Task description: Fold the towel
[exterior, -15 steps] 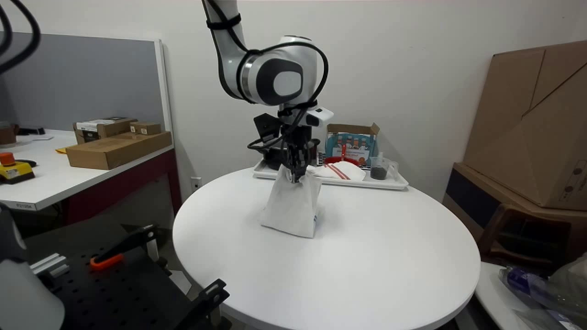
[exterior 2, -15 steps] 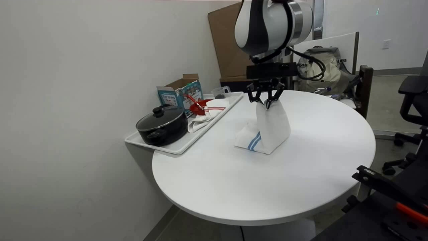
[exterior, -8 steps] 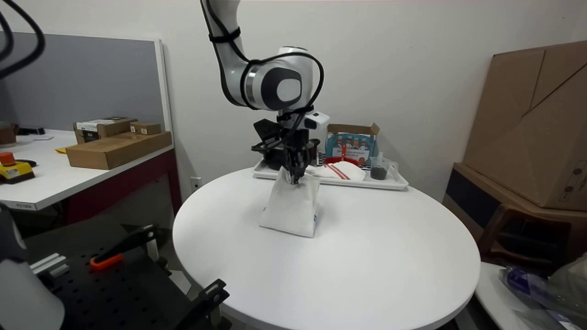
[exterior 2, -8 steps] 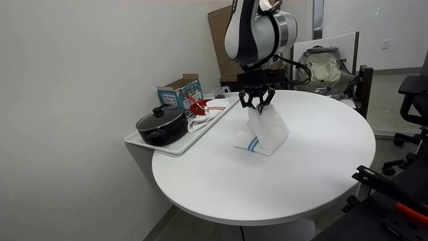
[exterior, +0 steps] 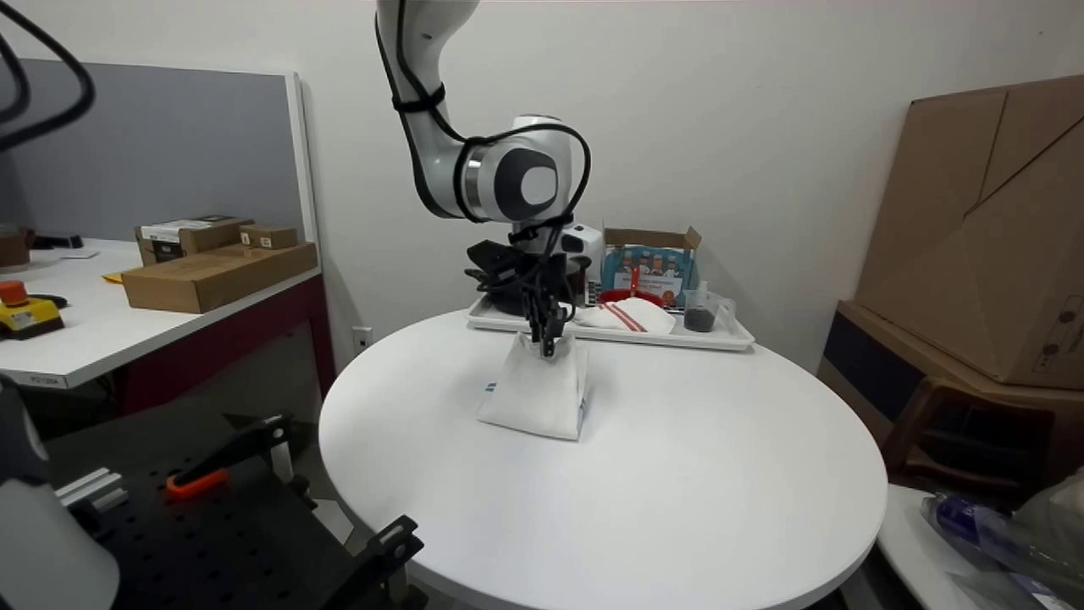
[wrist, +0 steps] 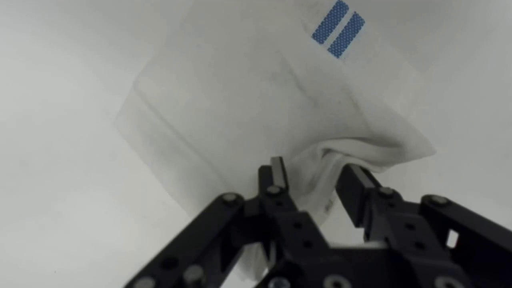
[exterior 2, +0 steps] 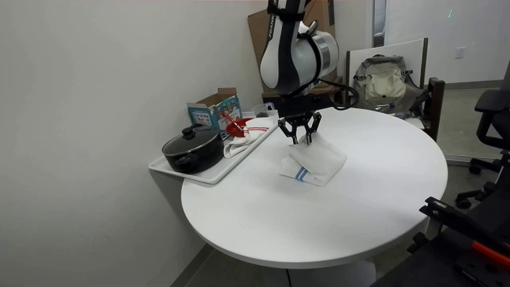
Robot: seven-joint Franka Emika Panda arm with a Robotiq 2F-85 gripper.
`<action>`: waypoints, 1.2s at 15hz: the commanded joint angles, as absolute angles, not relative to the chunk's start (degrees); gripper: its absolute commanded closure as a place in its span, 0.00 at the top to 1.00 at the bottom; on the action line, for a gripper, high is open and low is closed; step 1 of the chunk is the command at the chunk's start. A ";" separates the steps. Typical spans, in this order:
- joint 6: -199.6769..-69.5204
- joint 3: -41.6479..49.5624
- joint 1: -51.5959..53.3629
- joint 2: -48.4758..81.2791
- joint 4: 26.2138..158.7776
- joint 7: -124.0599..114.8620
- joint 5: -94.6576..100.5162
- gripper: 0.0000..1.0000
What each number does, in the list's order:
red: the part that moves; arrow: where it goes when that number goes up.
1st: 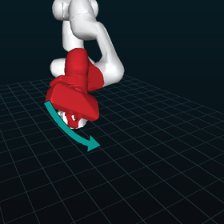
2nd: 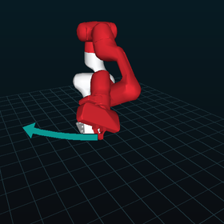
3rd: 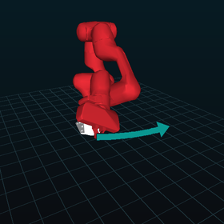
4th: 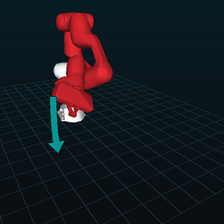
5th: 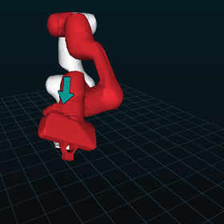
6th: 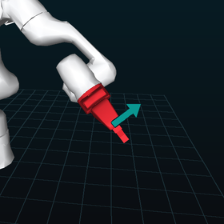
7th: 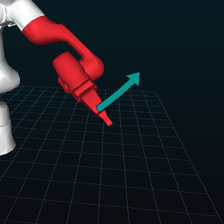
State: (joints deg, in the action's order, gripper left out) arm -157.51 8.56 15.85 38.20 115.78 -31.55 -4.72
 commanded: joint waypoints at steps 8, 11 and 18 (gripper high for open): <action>-161.01 7.76 13.69 35.86 116.30 -25.23 -3.27 1.00; -165.82 4.74 10.67 30.20 121.03 -16.73 -2.94 1.00; -170.98 -4.26 -0.70 11.63 141.96 4.85 -3.94 1.00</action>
State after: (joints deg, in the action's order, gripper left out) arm -169.58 -0.67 4.49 20.70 131.69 -1.81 -3.84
